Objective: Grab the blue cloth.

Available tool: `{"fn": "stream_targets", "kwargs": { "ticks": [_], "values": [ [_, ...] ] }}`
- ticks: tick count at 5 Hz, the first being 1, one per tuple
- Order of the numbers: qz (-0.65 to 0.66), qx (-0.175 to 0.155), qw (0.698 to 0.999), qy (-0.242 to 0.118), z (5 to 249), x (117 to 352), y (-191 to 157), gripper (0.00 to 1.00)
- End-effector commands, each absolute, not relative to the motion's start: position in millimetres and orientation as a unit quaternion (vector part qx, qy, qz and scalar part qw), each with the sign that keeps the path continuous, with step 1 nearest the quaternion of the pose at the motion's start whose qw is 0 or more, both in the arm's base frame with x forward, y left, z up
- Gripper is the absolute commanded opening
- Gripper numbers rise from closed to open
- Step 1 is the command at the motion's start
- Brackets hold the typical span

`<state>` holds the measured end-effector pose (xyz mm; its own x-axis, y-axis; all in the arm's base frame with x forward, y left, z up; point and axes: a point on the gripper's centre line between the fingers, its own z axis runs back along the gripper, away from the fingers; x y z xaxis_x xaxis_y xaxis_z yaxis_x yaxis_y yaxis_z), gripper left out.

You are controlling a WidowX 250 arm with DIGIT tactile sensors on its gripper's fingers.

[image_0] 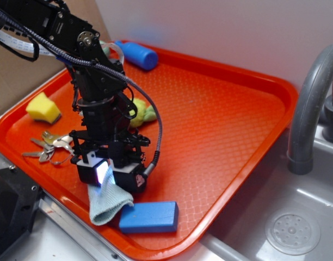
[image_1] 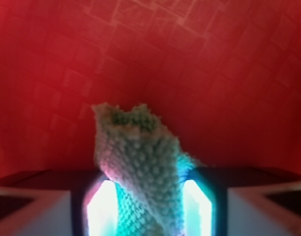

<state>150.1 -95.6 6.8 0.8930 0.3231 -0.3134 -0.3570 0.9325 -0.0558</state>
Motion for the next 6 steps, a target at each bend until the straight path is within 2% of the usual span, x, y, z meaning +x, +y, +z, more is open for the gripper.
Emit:
{"fn": "stream_targets", "kwargs": {
  "ticks": [1, 2, 3, 4, 5, 6],
  "values": [
    [0.102, -0.055, 0.989, 0.093, 30.3, 165.1, -75.2, 0.0],
    [0.064, -0.037, 0.997, 0.022, 70.8, 188.6, -72.3, 0.0],
    [0.041, -0.038, 0.997, -0.043, 123.0, 220.2, -68.3, 0.0],
    [0.045, -0.059, 0.996, -0.057, 173.8, 244.7, -63.7, 0.0],
    [0.059, -0.023, 0.997, -0.051, 223.8, 259.5, -56.0, 0.0],
    [0.055, 0.014, 0.998, -0.009, 224.3, 256.4, -39.6, 0.0]
  ]
}}
